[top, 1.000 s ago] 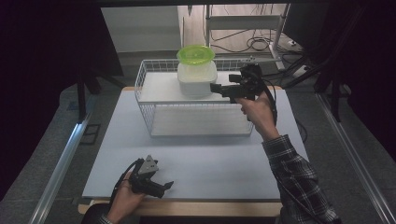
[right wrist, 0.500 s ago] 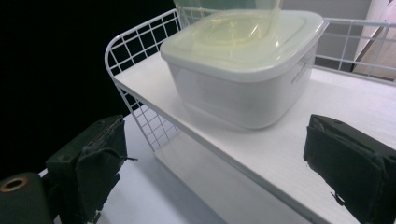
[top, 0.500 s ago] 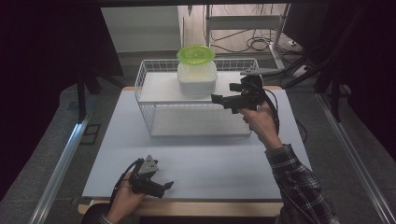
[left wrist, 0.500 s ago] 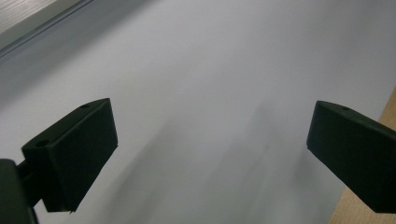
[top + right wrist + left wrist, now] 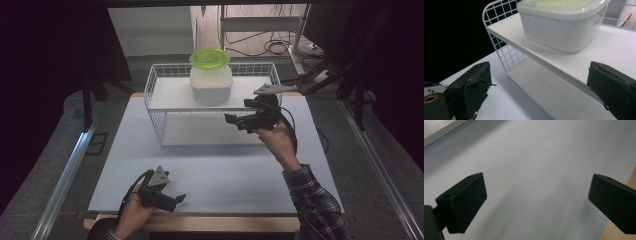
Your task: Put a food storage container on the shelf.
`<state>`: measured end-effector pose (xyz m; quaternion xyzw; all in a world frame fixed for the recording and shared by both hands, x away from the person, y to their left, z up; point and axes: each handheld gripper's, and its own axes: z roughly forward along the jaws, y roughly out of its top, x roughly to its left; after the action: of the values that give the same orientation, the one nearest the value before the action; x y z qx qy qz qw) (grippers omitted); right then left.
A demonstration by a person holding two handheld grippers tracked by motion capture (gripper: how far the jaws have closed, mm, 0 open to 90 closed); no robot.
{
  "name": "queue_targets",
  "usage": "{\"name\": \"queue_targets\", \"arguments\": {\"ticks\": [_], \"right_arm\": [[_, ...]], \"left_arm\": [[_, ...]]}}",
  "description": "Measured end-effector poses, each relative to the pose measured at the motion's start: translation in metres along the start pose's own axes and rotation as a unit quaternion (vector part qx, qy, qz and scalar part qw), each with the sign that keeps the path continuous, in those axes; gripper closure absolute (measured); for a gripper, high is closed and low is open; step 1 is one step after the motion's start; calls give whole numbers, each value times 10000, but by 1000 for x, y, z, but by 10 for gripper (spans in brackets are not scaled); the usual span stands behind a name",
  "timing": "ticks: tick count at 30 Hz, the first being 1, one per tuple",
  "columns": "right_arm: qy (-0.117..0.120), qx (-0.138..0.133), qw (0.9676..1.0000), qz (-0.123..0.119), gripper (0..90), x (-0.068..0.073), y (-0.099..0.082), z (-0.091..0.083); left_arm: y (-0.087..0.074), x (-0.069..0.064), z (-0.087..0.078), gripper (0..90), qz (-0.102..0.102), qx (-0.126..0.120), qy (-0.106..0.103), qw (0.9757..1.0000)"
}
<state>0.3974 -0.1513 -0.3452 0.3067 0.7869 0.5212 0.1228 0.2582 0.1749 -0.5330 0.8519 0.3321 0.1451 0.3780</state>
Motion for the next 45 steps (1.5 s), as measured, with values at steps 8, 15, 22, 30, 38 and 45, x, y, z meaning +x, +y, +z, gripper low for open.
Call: {"name": "queue_targets", "arguments": {"ticks": [8,15,22,30,38,45], "right_arm": [[7,33,10000,-84,56,6,-13,2],[3,113,9999,-97,38,10,-26,6],[-78,186,9997,-113,7,10,-36,8],[-76,373,9987,-344,0,19,-48,4],[-42,416,9984,-374,0,26,-59,-6],[-30,492,9979,-430,0,30,-72,-9]], "left_arm": [[0,0,0,17,-11,31,-11,10000],[0,0,0,17,-13,36,-5,10000],[0,0,0,17,-2,44,-5,10000],[0,-1,0,17,-3,38,-19,10000],[1,-1,0,19,-50,79,-69,9999],[1,-1,0,19,-42,64,-64,9999]]}}
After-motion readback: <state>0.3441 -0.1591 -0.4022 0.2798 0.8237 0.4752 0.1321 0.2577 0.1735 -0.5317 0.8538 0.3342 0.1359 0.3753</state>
